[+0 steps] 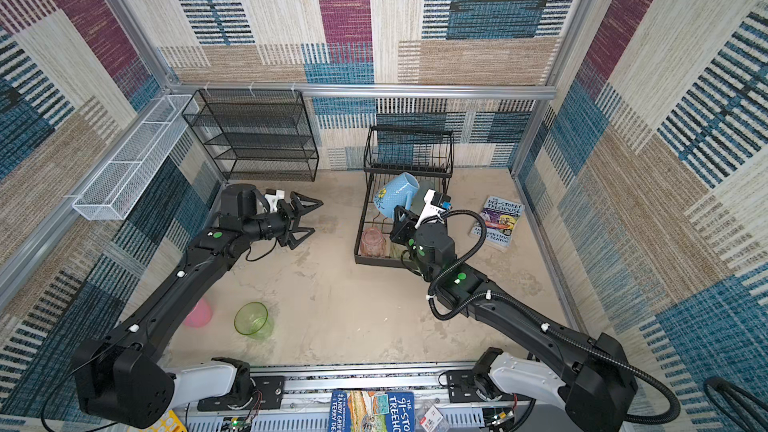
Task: Load cups into a dish rack
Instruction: Pick up the cup from the top-left of the table, then place the cup upside down at the dish rack.
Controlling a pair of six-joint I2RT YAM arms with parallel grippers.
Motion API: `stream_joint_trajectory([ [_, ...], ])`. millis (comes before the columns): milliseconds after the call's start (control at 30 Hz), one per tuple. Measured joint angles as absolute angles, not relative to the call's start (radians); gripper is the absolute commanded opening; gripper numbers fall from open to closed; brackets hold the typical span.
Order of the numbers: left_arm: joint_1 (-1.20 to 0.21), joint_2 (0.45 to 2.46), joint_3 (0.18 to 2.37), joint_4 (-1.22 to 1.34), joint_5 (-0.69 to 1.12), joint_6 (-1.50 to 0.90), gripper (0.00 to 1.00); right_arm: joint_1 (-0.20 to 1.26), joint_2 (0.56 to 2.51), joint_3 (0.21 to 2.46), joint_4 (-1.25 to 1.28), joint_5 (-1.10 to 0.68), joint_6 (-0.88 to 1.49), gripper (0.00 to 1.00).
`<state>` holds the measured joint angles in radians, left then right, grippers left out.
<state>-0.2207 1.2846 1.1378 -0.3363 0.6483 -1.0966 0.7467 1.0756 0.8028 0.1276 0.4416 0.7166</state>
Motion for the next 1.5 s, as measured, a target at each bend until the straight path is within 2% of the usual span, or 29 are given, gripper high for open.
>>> stream_joint_trajectory([
  [267, -0.218, 1.213, 1.206, -0.541, 0.448, -0.793, 0.99, 0.746, 1.006, 0.749, -0.021, 0.589, 0.677, 0.0],
  [433, -0.219, 1.15, 1.191, -0.576, 0.303, -0.635, 1.0, 0.719, 1.028, 0.746, -0.09, 0.628, 0.681, 0.0],
  [600, -0.219, 1.116, 1.164, -0.576, 0.236, -0.516, 1.0, 0.663, 1.058, 0.744, -0.13, 0.631, 0.685, 0.0],
  [933, -0.219, 1.073, 1.095, -0.513, 0.247, -0.421, 0.98, 0.588, 1.137, 0.716, -0.08, 0.64, 0.596, 0.0],
  [1500, -0.218, 1.06, 1.082, -0.503, 0.265, -0.415, 0.96, 0.572, 1.371, 0.643, 0.255, 0.663, 0.393, 0.0],
])
